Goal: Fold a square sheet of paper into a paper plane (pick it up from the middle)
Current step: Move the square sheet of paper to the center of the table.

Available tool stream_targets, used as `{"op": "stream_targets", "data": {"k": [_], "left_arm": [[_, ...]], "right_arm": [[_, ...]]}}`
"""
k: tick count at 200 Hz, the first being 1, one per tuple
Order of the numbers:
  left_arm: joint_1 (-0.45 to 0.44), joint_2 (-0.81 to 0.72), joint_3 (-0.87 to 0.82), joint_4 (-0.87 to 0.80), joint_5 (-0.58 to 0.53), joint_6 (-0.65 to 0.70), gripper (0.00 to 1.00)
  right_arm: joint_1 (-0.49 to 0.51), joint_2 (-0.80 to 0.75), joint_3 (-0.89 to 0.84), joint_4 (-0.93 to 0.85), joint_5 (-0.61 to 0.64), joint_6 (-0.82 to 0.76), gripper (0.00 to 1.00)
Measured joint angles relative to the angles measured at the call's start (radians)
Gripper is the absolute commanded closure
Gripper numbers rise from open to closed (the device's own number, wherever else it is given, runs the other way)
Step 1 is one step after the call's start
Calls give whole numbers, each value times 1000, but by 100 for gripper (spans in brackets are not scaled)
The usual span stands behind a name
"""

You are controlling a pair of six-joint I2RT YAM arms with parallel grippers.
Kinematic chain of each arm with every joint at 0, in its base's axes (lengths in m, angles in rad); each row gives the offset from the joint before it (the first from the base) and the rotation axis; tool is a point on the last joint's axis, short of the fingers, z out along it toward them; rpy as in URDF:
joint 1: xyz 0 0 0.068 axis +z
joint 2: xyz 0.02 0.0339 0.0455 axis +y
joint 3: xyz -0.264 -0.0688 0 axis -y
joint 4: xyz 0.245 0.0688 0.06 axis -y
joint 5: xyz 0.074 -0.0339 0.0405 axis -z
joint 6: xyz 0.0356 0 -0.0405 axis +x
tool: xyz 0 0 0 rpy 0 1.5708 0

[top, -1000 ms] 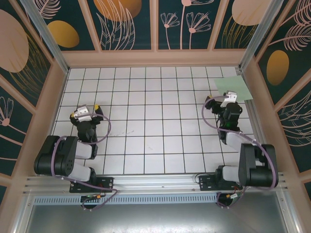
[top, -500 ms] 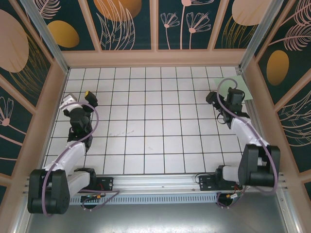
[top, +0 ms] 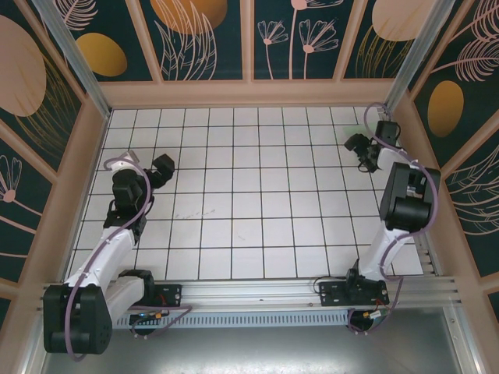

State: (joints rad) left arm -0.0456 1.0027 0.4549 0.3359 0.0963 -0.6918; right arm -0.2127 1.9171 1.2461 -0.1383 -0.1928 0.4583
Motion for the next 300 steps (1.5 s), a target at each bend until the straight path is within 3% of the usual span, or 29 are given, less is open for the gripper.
{"op": "stream_targets", "data": {"k": [54, 126, 159, 208, 242, 270, 300], "left_arm": [[0, 12, 0, -12, 153, -10, 1], [0, 16, -7, -55, 253, -26, 1], [0, -18, -45, -71, 286, -48, 1], [0, -87, -94, -99, 333, -70, 1], [0, -123, -122, -112, 368, -82, 1], [0, -128, -127, -112, 405, -90, 1], [0, -125, -130, -100, 443, -106, 1]], "right_arm": [[-7, 202, 211, -31, -19, 2, 15], [22, 175, 148, -15, -3, 95, 20], [124, 58, -23, 27, 13, 193, 21], [437, -116, -284, 144, 67, 425, 22], [595, -150, -319, 163, 61, 510, 21], [616, -155, -257, 65, 62, 438, 21], [523, -172, -185, 5, 70, 288, 22]]}}
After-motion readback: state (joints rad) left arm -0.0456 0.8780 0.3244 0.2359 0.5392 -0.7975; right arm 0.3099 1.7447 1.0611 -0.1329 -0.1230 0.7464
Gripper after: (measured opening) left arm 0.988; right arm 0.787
